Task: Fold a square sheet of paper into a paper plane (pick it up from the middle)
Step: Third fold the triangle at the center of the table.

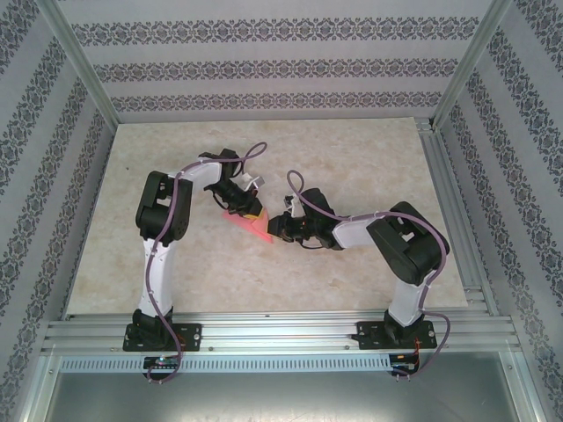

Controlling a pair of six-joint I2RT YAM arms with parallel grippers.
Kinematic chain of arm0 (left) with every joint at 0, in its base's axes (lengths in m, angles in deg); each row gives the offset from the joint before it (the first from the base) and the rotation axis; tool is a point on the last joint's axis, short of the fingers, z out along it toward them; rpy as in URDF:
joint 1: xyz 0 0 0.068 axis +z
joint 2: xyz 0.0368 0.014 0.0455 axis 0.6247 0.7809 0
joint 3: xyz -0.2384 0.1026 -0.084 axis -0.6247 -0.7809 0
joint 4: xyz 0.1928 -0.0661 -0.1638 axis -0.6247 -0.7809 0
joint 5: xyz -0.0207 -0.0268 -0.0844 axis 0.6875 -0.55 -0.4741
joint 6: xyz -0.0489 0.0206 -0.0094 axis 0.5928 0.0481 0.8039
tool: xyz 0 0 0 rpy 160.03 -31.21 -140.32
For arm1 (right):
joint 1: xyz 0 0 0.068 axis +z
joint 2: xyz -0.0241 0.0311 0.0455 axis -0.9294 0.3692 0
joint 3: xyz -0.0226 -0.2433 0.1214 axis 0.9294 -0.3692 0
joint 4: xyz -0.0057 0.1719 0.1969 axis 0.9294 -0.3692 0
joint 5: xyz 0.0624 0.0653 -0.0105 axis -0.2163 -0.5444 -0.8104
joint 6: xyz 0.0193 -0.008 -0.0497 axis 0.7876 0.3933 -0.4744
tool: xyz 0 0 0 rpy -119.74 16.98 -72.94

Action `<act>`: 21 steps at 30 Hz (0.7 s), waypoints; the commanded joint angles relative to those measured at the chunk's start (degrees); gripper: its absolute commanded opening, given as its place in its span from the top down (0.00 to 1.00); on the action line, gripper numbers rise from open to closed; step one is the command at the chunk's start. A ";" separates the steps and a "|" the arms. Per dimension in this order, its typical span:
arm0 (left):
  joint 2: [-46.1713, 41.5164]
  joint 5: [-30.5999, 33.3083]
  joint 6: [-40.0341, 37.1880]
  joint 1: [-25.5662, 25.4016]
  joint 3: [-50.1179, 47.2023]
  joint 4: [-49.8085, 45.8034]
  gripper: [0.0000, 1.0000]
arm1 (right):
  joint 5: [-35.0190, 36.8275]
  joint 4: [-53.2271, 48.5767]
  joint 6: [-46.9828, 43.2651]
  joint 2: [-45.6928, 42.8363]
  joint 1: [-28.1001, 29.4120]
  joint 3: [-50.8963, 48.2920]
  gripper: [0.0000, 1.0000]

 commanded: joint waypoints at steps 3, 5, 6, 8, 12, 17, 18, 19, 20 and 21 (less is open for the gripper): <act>1.95 0.53 -3.22 1.25 0.97 -2.53 0.92 | -0.79 3.25 1.43 2.52 -0.32 -0.46 0.83; 2.19 0.65 -3.10 1.54 1.12 -2.68 0.92 | -1.32 3.33 1.65 3.28 -0.32 -0.03 0.83; 2.24 0.61 -3.17 1.57 1.16 -2.77 0.92 | -1.48 3.67 1.64 3.54 -0.28 -0.02 0.83; 2.20 1.04 -3.28 1.80 1.25 -2.99 0.92 | -1.38 3.49 1.64 3.94 -0.40 0.03 0.83; 2.39 0.48 -3.14 1.91 1.52 -2.88 0.92 | -1.56 3.15 1.46 4.63 -0.26 0.23 0.83; 2.57 0.97 -3.31 2.23 1.79 -3.42 0.92 | 1.05 -4.69 -2.43 4.30 0.06 0.94 0.83; 2.48 0.75 -3.32 2.23 1.79 -3.42 0.92 | 0.92 -5.32 -2.88 4.17 0.20 0.95 0.84; 2.39 0.64 -3.25 2.29 1.79 -3.43 0.92 | 0.82 -6.14 -3.35 4.00 0.19 1.16 0.84; 2.34 0.37 -3.31 2.23 1.86 -3.52 0.92 | 0.89 -6.91 -4.06 3.66 0.16 1.36 0.84; 2.37 0.19 -3.32 2.28 1.87 -3.53 0.92 | 1.73 -8.22 -4.82 2.96 0.21 1.70 0.84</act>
